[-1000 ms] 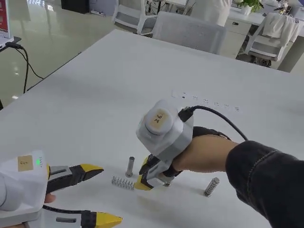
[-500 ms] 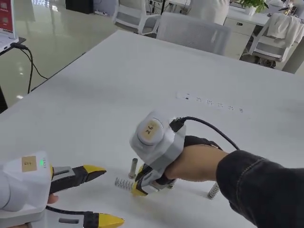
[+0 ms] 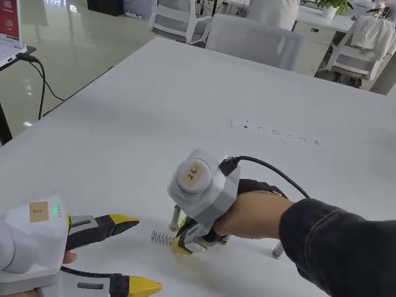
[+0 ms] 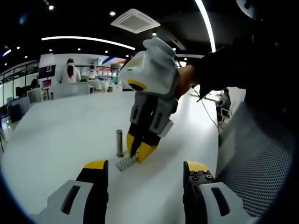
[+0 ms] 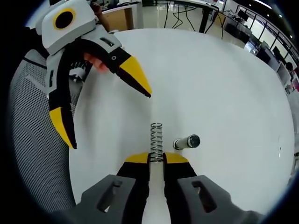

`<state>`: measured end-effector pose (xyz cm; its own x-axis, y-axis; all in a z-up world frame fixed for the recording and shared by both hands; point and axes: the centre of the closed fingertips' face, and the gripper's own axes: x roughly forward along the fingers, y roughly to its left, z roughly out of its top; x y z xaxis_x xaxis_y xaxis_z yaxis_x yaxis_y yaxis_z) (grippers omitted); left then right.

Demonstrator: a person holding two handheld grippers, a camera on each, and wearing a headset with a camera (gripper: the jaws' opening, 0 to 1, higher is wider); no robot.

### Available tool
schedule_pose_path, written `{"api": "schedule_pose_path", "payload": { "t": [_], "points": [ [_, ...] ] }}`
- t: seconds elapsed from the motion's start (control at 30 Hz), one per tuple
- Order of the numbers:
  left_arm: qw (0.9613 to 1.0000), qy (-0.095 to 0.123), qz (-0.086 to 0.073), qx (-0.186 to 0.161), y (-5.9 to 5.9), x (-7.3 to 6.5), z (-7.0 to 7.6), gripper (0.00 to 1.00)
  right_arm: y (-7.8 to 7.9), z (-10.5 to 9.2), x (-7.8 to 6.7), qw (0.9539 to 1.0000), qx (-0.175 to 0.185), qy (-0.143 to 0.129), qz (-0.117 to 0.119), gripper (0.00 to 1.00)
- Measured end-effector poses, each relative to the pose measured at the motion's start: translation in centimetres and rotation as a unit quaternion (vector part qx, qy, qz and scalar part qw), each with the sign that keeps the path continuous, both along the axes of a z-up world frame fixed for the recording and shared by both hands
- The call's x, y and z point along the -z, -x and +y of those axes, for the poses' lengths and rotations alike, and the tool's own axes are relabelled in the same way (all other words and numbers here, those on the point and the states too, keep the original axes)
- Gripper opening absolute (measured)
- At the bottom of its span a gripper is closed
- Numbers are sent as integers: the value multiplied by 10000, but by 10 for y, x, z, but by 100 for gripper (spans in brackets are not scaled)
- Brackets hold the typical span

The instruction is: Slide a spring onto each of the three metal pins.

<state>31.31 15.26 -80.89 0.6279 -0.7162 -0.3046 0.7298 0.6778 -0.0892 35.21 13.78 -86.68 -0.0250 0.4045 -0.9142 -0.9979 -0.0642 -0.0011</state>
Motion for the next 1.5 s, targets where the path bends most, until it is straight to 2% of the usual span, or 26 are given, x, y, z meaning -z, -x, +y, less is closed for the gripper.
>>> {"api": "schedule_pose_path", "payload": {
  "t": [0.23, 0.47, 0.67, 1.0, 1.3, 1.5],
  "points": [
    [10000, -13, -1, 44, 1, 1, -3, 59, 12, -10, -6, 9996, -135, 153, 185, 8],
    [9999, -1, -3, 125, 2, -1, -7, 57, 24, -18, -24, 9990, -322, 144, 281, 8],
    [9996, -32, -48, 282, 3, -4, -15, 52, 35, -25, -38, 9980, -548, 128, 272, 8],
    [9985, -79, -193, 498, 6, -11, -22, 36, 46, -27, -48, 9964, -803, 160, 207, 8],
    [9971, -94, -324, 678, 10, -16, -27, 18, 52, -26, -55, 9949, -978, 152, 176, 8],
    [9964, -88, -325, 778, 12, -17, -31, 10, 55, -28, -57, 9940, -1066, 169, 185, 8]
  ]
}}
